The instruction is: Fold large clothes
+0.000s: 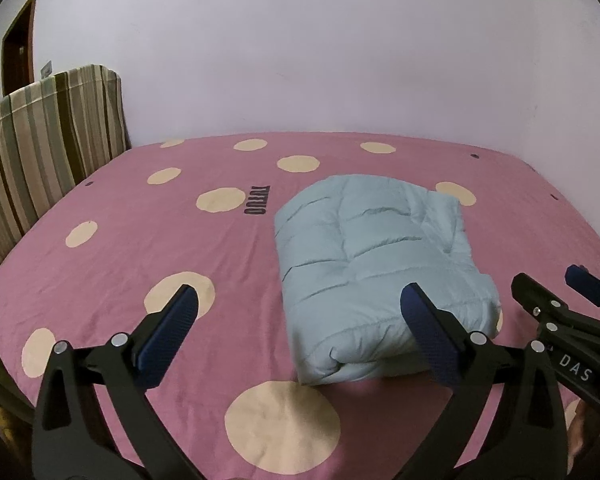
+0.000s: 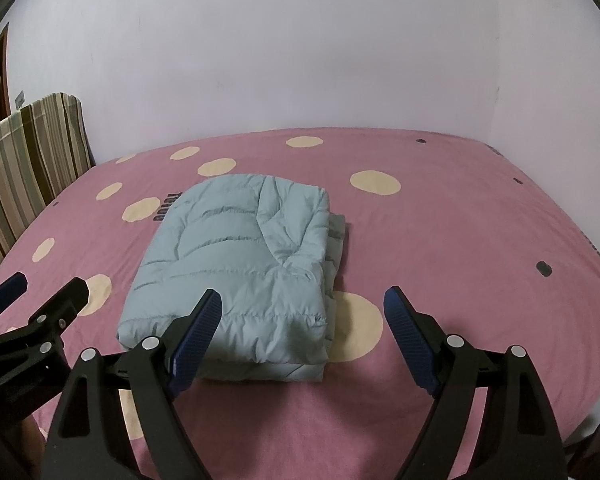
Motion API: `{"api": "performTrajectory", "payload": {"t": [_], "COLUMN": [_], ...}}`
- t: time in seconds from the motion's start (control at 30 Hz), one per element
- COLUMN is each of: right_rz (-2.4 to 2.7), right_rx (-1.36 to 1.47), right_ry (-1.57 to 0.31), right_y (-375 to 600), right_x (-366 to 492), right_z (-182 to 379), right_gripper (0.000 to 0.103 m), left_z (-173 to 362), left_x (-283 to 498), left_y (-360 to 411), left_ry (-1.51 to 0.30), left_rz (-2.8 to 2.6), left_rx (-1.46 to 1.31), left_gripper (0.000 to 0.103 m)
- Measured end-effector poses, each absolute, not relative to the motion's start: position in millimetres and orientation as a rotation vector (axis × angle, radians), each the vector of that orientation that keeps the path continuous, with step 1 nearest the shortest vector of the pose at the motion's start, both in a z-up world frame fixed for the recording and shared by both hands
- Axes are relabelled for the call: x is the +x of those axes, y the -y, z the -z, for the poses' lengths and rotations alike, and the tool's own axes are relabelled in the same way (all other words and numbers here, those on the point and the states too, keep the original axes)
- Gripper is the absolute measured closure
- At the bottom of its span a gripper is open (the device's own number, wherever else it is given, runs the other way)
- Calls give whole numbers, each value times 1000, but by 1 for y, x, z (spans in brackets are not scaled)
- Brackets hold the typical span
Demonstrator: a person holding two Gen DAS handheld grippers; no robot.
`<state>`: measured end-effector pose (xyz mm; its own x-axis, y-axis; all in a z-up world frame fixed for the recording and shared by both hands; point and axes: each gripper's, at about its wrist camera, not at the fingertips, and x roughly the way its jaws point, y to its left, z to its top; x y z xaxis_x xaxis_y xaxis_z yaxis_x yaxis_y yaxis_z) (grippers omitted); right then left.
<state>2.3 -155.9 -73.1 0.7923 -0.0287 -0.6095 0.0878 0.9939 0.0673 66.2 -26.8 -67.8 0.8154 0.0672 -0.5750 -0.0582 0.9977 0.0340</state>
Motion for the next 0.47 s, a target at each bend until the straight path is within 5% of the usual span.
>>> {"api": "performTrajectory", "payload": {"t": [0.47], "right_rz": [114], "right_rx": [114], "right_ry": [-653], "right_y": [191], "right_x": [17], "right_z": [83], "right_gripper": [21], "left_z": [94], "left_x": [97], "left_y": [-22], "left_ry": [-687], "left_rz": [-208], "left_rx": [-7], "left_gripper": [2]}}
